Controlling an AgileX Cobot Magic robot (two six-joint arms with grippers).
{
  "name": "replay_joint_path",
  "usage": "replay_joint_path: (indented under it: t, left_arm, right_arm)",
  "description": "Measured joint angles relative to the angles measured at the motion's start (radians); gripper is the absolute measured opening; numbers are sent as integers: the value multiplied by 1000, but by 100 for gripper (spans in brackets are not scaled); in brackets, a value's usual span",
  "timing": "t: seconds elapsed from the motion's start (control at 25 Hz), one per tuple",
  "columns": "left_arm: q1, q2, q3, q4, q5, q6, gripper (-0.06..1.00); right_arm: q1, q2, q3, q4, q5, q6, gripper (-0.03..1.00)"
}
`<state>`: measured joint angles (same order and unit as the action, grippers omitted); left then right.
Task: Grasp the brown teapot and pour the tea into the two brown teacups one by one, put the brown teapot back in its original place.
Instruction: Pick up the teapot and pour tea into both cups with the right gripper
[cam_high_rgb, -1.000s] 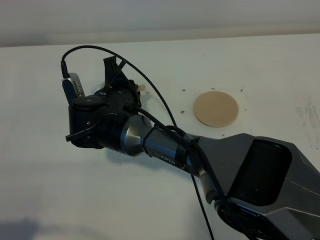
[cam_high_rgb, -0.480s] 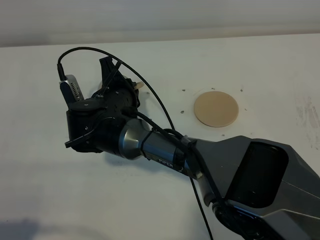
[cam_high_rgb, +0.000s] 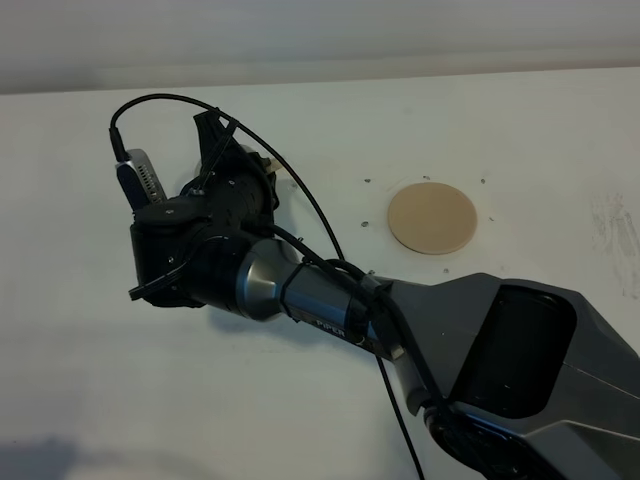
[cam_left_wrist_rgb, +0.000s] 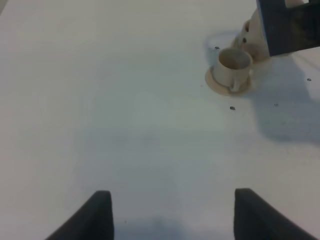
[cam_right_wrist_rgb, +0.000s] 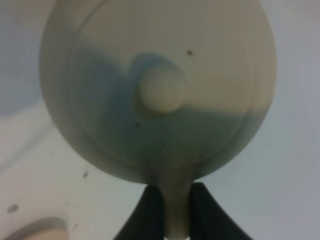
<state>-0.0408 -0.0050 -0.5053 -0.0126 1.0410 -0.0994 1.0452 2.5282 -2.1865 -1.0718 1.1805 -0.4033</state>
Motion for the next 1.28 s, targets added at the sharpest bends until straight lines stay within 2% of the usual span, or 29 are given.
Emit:
replay_joint_path:
  t: [1.28]
  left_arm:
    - [0,0,0,0,0,0,52]
  right_arm:
    - [12,16,0,-92,12,-61,13]
